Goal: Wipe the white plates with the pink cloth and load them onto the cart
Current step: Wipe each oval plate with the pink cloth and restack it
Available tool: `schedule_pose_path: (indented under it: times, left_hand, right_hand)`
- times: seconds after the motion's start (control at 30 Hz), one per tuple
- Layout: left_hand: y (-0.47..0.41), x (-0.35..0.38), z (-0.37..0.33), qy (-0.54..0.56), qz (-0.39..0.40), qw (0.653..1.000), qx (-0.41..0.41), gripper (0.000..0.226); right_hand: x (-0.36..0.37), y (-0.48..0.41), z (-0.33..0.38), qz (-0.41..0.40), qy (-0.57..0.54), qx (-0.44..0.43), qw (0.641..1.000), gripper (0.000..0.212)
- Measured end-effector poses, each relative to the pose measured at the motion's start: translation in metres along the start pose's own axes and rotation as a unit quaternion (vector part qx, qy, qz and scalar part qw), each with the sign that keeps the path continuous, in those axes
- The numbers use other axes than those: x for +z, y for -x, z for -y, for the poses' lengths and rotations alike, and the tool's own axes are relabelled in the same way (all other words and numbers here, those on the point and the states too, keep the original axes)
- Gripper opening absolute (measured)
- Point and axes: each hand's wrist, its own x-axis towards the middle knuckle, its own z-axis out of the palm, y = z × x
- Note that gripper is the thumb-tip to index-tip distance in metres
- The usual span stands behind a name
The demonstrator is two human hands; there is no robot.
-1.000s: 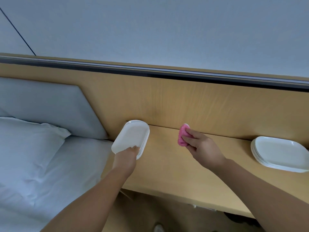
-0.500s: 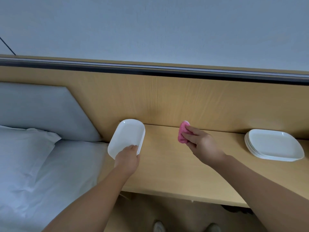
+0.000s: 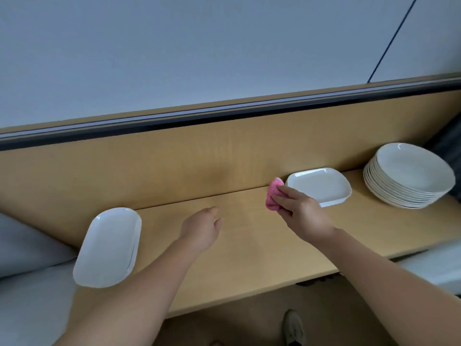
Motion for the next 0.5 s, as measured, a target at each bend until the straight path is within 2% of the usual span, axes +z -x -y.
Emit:
schedule_pose_path:
  times: [0.13, 0.3, 0.5]
  left_hand:
    - [-0.029, 0.015, -0.060, 0.018, 0.012, 0.999, 0.025, 0.034]
    - [-0.071, 0.035, -0.133, 0.023, 0.026, 0.999, 0.040, 0.038]
    - [-0.114, 0.063, -0.196, 0.027, 0.045, 0.999, 0.002, 0.029]
  right_hand:
    - [-0.029, 0.026, -0.050, -0.019, 0.016, 0.062, 0.998, 0.022]
    - [-0.054, 0.054, -0.116, -0.021, 0.023, 0.097, 0.995, 0.026]
    - [-0.069, 0.068, -0.187, -0.004, 0.015, 0.087, 0.996, 0.021]
